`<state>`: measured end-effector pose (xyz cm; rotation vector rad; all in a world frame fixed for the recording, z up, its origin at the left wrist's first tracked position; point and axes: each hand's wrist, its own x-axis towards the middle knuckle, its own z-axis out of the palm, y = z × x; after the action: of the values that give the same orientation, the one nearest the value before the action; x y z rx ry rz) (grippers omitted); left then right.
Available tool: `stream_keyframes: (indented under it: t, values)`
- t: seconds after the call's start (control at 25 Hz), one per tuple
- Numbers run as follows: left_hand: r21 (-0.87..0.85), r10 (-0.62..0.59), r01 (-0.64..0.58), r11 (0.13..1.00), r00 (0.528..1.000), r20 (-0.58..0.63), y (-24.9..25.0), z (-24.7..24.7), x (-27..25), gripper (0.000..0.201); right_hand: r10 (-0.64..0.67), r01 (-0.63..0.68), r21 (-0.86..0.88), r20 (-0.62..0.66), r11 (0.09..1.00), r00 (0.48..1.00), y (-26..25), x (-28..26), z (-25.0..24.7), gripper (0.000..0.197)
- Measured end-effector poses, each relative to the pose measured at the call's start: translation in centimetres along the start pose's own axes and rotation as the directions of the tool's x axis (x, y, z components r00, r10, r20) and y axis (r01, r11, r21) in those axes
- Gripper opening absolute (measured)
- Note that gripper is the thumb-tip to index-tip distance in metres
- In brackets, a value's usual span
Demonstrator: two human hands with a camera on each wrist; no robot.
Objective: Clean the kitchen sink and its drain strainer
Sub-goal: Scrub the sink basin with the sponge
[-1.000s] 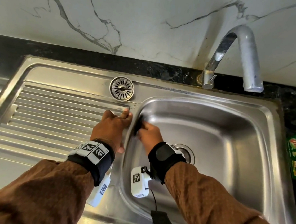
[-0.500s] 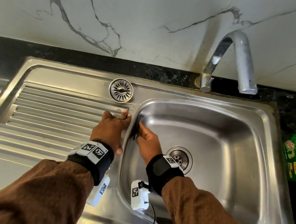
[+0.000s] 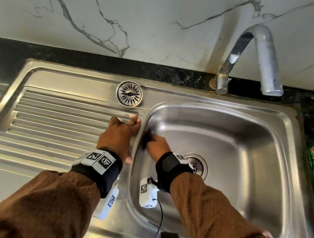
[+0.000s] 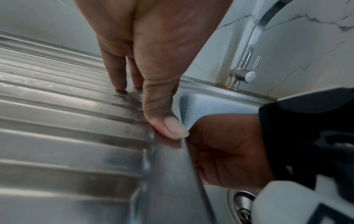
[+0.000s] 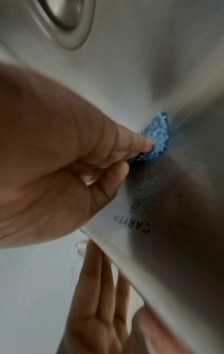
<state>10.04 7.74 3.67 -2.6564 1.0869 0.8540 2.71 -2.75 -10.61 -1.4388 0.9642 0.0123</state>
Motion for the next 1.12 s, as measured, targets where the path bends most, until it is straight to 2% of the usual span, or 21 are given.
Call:
stream_keyframes:
  t: [0.12, 0.16, 0.24, 0.28, 0.36, 0.44, 0.48, 0.56, 0.6, 0.64, 0.72, 0.8, 0.88, 0.96, 1.0, 1.12]
  values:
    - [-0.002, 0.001, -0.001, 1.000, 1.000, -0.008, 0.0, 0.1, 0.1, 0.128, -0.070, 0.072, 0.030, -0.060, 0.997, 0.996, 0.4, 0.3, 0.1, 0.060]
    - [-0.009, -0.004, 0.003, 1.000, 1.000, -0.012, -0.1, 0.2, 0.2, 0.128, -0.071, 0.070, -0.009, -0.044, 0.997, 0.996, 0.4, 0.3, 0.1, 0.061]
    - [-0.003, -0.002, 0.002, 1.000, 1.000, -0.026, -0.1, 0.4, 0.3, 0.127, 0.016, -0.007, -0.162, 0.056, 0.987, 0.998, 0.3, 0.1, -0.4, 0.049]
    - [0.001, 0.003, -0.003, 1.000, 0.999, -0.037, -0.2, 0.5, 0.3, 0.126, 0.014, -0.003, -0.163, 0.067, 0.987, 0.998, 0.5, 0.5, -0.4, 0.046]
    - [-0.007, 0.004, -0.005, 1.000, 0.999, -0.043, -0.2, 0.5, 0.2, 0.126, -0.061, 0.061, 0.025, -0.017, 0.998, 0.998, 0.2, 0.6, -0.7, 0.059]
    - [-0.010, -0.007, 0.007, 1.000, 0.999, -0.033, -0.1, 0.4, 0.2, 0.125, -0.049, 0.059, 0.168, -0.065, 0.984, 0.997, 0.5, 1.2, -0.4, 0.063]
    - [-0.003, -0.007, 0.007, 1.000, 1.000, -0.030, 0.0, 0.3, 0.1, 0.126, -0.013, 0.019, 0.150, -0.043, 0.989, 0.999, 0.9, 1.1, -0.2, 0.058]
    - [0.021, -0.002, 0.002, 1.000, 0.999, -0.035, 0.0, 0.3, 0.1, 0.126, 0.106, -0.105, -0.012, 0.075, 0.994, 0.992, 1.5, 0.6, -0.1, 0.031]
    - [0.026, -0.004, 0.004, 1.000, 0.999, -0.035, 0.0, 0.3, 0.2, 0.126, 0.133, -0.132, -0.018, 0.107, 0.991, 0.985, 1.7, 0.6, -0.2, 0.021]
    - [0.028, -0.006, 0.007, 1.000, 1.000, -0.030, 0.0, 0.3, 0.2, 0.127, 0.107, -0.110, 0.045, 0.062, 0.993, 0.992, 1.2, 0.1, -0.3, 0.021]
    - [0.030, -0.011, 0.011, 0.999, 1.000, -0.016, 0.0, 0.3, 0.4, 0.128, -0.015, 0.035, 0.250, -0.081, 0.967, 0.997, -0.1, -0.1, -0.7, 0.032]
    - [0.031, -0.014, 0.014, 0.999, 1.000, -0.005, 0.0, 0.2, 0.4, 0.130, -0.052, 0.097, 0.351, -0.134, 0.932, 0.990, -0.8, -0.7, -0.6, 0.033]
    - [0.041, -0.019, 0.019, 0.999, 1.000, 0.004, 0.1, 0.1, 0.4, 0.132, 0.002, 0.031, 0.237, -0.136, 0.971, 0.991, -0.4, -1.9, -0.6, 0.025]
    - [0.036, -0.022, 0.022, 0.999, 1.000, -0.001, 0.1, 0.1, 0.3, 0.132, 0.040, -0.038, 0.036, -0.060, 0.999, 0.997, 0.1, -2.8, -0.9, 0.022]
    - [0.031, -0.025, 0.025, 0.999, 1.000, -0.005, 0.1, 0.1, 0.2, 0.132, 0.038, -0.038, -0.001, -0.044, 0.999, 0.998, -0.2, -3.0, -1.1, 0.021]
    - [0.041, -0.032, 0.031, 0.999, 0.999, 0.008, 0.2, 0.1, 0.2, 0.130, -0.039, 0.062, 0.175, -0.130, 0.983, 0.991, -2.7, -2.5, -1.4, 0.015]
